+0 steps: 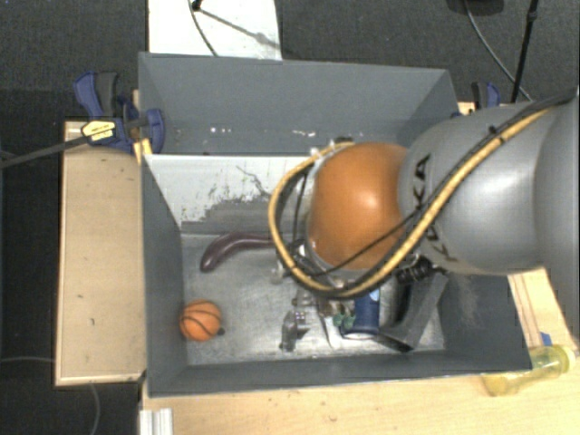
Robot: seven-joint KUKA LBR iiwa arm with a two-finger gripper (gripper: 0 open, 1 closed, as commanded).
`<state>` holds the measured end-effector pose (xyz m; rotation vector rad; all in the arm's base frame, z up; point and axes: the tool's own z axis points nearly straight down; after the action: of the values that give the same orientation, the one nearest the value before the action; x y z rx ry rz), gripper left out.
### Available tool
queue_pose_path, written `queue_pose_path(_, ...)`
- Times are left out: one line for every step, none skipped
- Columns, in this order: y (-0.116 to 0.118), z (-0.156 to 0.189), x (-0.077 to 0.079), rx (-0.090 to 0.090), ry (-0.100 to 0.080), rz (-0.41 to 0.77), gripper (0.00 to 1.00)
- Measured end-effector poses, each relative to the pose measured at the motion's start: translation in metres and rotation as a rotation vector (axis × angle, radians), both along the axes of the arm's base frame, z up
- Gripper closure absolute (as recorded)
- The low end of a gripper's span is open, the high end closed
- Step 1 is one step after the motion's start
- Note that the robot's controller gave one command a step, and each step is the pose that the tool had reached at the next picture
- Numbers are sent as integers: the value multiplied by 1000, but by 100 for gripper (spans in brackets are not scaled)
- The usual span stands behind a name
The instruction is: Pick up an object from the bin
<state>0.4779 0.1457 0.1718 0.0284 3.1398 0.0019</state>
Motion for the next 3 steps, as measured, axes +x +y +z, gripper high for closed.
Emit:
queue_pose_path(0, 0, 0, 0, 0, -2, 0)
queue_pose_path(-10, -27, 8, 2, -7, 85, 0)
queue_pose_path(-26, -69, 9, -1, -2, 282, 0)
